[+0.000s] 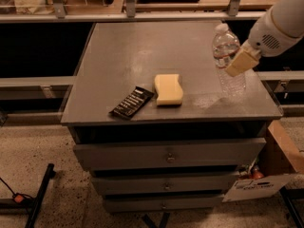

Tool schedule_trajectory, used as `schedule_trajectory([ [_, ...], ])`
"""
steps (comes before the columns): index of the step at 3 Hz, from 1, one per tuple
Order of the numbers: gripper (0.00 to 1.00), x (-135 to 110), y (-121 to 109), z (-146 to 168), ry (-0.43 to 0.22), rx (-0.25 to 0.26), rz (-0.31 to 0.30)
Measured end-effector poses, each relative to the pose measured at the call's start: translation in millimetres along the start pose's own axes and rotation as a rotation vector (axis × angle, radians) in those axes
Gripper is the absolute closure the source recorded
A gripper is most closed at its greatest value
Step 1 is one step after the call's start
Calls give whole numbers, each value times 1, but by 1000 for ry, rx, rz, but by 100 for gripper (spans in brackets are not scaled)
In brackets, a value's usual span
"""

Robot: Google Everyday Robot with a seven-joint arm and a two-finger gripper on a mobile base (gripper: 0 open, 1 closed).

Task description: Knock water bottle over

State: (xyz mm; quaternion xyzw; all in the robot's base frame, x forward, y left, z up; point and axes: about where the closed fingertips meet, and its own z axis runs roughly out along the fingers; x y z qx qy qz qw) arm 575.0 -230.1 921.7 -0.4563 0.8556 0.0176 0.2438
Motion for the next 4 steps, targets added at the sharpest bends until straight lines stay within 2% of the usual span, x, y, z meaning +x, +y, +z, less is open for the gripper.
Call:
schedule_trajectory([
  [2,100,-15,-8,30,176,44,-66],
  [4,100,-20,-35,41,348,122,-44],
])
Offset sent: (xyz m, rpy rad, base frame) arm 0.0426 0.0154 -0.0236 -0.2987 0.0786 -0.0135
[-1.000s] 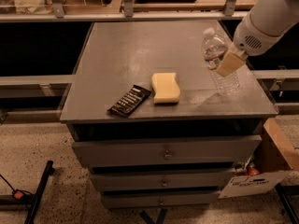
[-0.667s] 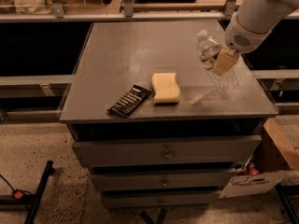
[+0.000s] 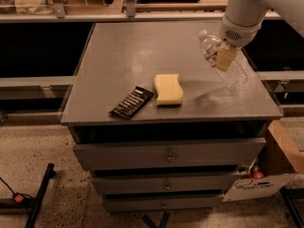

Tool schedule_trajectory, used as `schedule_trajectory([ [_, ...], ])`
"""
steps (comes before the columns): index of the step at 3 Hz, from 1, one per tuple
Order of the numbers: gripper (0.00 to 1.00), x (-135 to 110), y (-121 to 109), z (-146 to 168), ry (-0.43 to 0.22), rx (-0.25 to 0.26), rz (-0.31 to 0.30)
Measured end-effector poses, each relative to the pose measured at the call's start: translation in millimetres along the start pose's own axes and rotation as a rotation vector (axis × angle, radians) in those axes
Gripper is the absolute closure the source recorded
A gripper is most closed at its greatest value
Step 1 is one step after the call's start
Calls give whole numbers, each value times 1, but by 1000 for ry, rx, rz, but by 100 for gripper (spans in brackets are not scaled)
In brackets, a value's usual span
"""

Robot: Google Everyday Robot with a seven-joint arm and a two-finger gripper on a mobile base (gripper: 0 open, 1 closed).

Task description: Knock water bottle over

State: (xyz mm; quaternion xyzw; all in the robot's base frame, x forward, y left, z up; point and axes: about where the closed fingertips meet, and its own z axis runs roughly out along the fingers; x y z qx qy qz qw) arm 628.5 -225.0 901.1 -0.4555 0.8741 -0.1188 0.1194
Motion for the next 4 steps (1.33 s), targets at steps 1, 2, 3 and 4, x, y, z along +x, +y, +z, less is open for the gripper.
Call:
schedule_trajectory([
  [1,90,0,-12,6,80,25,25],
  [2,71,10,-19,17,84,-22,62],
  [3,48,12,-14,19,16,-85,88],
  [4,24,10,-13,21,11,-89,89],
])
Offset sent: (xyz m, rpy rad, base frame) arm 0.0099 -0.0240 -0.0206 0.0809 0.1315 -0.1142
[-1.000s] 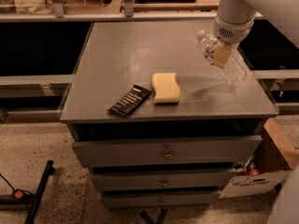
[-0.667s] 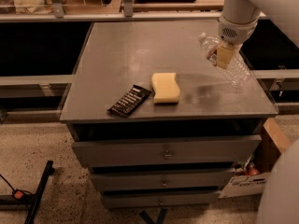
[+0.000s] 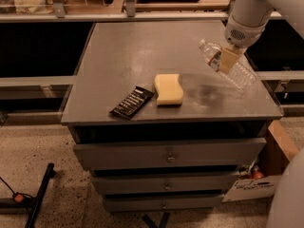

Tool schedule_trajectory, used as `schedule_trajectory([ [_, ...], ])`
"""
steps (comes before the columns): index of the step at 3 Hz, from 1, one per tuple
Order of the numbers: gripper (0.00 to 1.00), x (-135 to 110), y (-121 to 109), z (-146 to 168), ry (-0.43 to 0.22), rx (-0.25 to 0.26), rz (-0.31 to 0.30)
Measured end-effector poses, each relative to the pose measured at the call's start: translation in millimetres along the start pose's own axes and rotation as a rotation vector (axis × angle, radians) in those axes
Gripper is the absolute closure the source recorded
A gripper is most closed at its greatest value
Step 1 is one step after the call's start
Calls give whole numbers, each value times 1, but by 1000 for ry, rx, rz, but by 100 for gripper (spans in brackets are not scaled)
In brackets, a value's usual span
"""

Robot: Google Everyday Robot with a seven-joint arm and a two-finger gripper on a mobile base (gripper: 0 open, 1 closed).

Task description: Knock water bottle over

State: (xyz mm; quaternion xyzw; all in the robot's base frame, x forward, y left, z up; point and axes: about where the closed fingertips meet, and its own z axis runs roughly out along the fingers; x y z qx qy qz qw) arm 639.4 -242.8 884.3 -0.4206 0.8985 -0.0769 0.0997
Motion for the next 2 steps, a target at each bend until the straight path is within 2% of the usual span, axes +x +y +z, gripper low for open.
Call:
schedule_trajectory([
  [1,0,-1,0,3,-3,0,-1],
  [2,0,-1,0,3,-3,0,-1],
])
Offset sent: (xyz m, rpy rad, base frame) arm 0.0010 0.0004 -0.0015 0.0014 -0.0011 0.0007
